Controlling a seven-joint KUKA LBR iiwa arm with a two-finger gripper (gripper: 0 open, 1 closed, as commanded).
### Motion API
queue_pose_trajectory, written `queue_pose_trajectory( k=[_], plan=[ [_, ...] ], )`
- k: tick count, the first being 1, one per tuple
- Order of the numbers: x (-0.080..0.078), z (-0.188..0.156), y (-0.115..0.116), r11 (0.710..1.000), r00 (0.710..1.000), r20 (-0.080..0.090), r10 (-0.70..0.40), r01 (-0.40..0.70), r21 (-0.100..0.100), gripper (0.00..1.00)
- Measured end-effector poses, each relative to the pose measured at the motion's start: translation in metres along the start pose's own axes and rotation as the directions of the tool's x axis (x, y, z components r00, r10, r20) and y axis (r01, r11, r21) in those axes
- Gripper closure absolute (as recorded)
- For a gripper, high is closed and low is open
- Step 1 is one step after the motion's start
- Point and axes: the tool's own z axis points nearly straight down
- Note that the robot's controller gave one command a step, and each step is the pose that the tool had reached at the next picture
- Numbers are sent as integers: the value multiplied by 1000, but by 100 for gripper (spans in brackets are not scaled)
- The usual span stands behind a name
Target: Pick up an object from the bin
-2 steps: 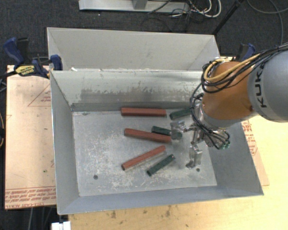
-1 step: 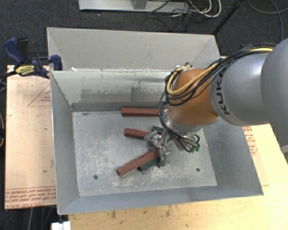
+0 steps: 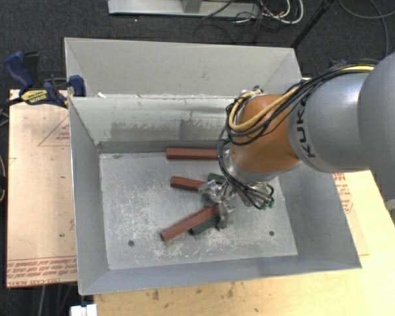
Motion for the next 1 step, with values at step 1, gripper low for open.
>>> queue_pose_trajectory(
  k=[1],
  plan=[
    [40,-112,-22,1000,1000,0,-8,8,0,100]
  ],
)
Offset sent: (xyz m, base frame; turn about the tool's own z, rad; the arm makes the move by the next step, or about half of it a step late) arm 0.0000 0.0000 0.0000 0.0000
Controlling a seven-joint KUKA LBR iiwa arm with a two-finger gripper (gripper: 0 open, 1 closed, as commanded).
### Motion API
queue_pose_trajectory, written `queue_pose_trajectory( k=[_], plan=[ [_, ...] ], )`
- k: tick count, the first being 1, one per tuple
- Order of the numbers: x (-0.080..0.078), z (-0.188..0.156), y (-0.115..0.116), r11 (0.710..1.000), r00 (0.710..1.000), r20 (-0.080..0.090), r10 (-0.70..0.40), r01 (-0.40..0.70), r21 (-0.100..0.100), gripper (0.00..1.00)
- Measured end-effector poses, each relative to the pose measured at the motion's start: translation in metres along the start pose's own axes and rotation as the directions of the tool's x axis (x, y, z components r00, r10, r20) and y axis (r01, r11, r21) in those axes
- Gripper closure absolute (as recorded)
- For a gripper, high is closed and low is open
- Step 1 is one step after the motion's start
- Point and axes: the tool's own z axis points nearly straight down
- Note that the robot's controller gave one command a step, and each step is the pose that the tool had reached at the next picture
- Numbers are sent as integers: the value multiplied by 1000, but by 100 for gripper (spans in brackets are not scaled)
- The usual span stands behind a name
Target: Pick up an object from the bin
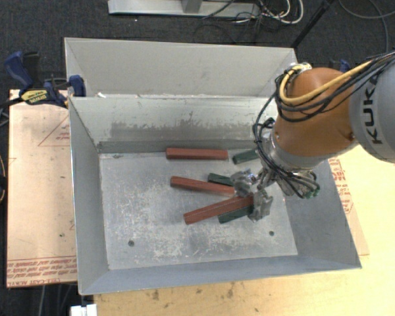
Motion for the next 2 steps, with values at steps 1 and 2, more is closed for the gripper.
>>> queue_pose_trajectory(
  k=[1,2],
  plan=[
    [0,0,0,1000,1000,0,-1,1,0,100],
    [0,-34,-7,1000,1000,-3,-8,8,-1,100]
  ],
)
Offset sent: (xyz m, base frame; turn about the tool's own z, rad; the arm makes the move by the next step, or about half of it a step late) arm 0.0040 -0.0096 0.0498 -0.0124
